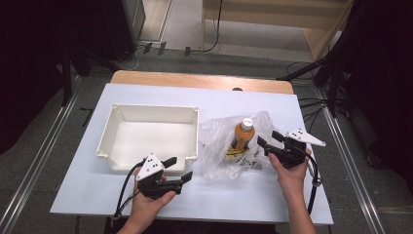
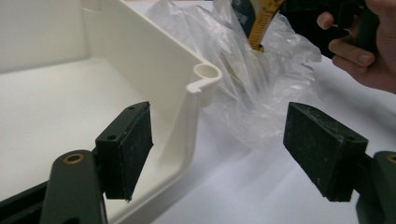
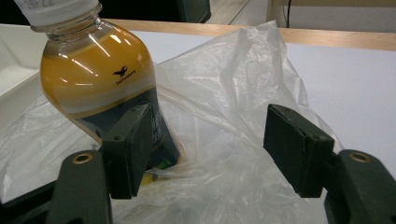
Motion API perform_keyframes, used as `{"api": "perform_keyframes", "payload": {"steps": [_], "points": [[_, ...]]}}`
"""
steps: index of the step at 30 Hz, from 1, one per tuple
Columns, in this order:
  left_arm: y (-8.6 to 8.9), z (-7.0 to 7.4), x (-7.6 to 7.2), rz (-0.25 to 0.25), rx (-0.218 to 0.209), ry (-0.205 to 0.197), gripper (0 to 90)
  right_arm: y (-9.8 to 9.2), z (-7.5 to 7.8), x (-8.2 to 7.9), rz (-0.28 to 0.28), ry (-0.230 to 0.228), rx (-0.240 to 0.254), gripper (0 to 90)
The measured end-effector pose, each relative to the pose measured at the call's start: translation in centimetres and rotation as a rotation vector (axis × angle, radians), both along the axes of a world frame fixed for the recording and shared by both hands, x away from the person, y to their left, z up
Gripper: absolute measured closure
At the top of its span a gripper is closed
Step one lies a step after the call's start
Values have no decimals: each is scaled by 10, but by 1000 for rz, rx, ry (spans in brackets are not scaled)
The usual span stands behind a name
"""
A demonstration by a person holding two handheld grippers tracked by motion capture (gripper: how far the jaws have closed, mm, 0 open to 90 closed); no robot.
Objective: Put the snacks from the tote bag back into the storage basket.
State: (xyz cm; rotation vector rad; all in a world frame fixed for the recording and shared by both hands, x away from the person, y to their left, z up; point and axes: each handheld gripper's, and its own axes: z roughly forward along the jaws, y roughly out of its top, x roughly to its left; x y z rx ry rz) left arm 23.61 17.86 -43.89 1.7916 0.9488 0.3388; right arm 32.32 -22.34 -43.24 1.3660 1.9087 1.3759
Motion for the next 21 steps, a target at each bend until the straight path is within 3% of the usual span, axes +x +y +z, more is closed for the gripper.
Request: {"api": "perform_keyframes", "payload": {"steps": [21], "points": [[66,14,3,146,20,-39,208,12,10,-4,55,-25,-10,328]]}}
